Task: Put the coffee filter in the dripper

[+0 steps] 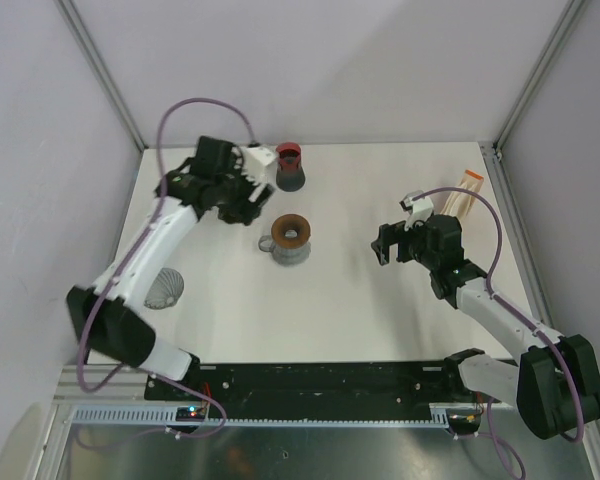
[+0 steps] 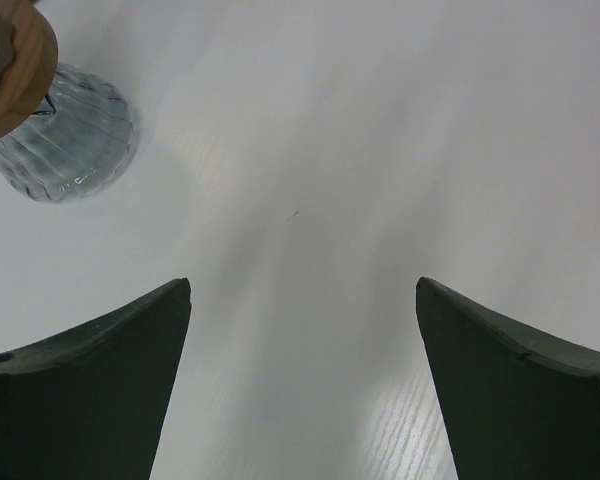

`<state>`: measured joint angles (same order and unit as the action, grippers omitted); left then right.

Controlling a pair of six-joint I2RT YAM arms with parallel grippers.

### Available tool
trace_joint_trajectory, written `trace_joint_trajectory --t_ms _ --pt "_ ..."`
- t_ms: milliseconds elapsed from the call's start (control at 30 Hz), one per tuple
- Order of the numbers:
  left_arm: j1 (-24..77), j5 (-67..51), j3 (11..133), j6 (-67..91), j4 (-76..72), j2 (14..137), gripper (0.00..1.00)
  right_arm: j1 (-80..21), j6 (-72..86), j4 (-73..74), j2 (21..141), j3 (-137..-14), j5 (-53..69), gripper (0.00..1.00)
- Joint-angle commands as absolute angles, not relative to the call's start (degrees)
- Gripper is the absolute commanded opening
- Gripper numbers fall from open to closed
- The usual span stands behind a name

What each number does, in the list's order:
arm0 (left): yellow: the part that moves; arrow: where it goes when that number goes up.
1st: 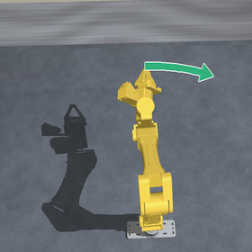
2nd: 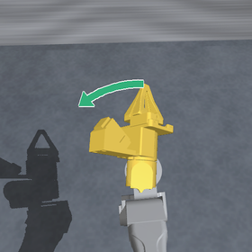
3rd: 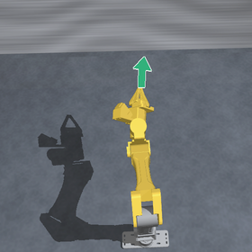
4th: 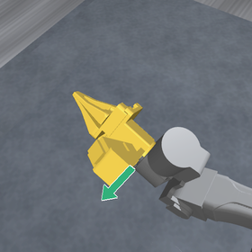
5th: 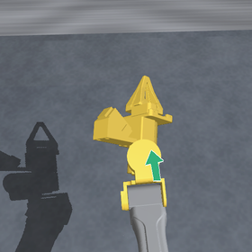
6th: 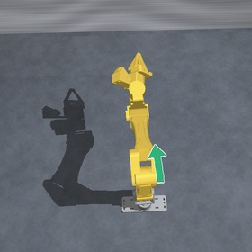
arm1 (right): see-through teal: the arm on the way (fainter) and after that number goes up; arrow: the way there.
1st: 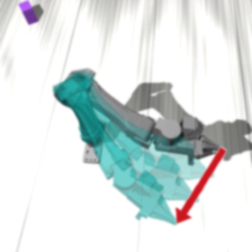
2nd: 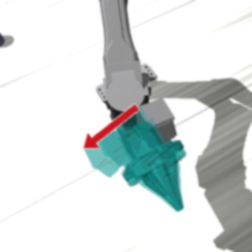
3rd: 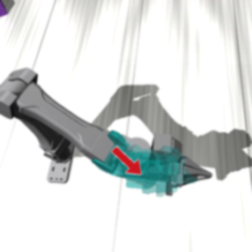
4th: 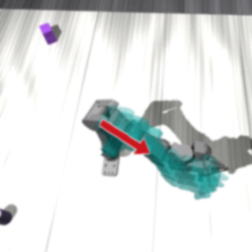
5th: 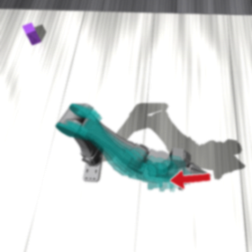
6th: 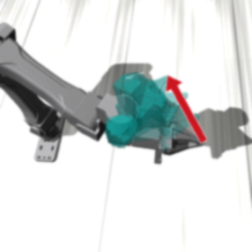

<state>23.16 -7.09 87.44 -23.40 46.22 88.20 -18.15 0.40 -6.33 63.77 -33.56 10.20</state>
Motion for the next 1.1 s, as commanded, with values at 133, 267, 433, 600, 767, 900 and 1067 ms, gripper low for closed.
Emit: trace_joint_trajectory --t_ms 133,267,433,600,767,900,1067 --pt "2.7 -9.0 72.9 -26.2 53.4 69.0 0.84 -18.5 0.9 -9.2 62.9 -36.0 13.1 0.99" --pt "-11.4 -8.8 66.0 -31.1 55.1 65.4 0.85 -18.7 1.7 -9.6 62.6 -36.0 14.2 0.99" --pt "-24.6 -11.0 60.2 -37.8 55.1 62.5 0.85 -19.2 2.2 -9.5 62.6 -36.0 14.7 0.99" --pt "-34.3 -16.1 56.9 -42.4 55.1 64.0 0.82 -20.0 2.4 -9.1 62.8 -36.0 14.1 0.99" --pt "-38.5 -20.4 55.5 -44.2 53.4 68.0 0.78 -21.0 1.7 -6.9 63.8 -37.6 12.5 0.99" --pt "-40.8 -20.8 55.3 -44.1 50.1 72.0 0.73 -21.9 0.9 -5.4 64.1 -38.4 10.8 0.99" --pt "-41.4 -24.8 54.4 -44.1 49.6 75.1 0.64 -22.9 0.3 -4.7 64.6 -38.4 8.7 0.99"
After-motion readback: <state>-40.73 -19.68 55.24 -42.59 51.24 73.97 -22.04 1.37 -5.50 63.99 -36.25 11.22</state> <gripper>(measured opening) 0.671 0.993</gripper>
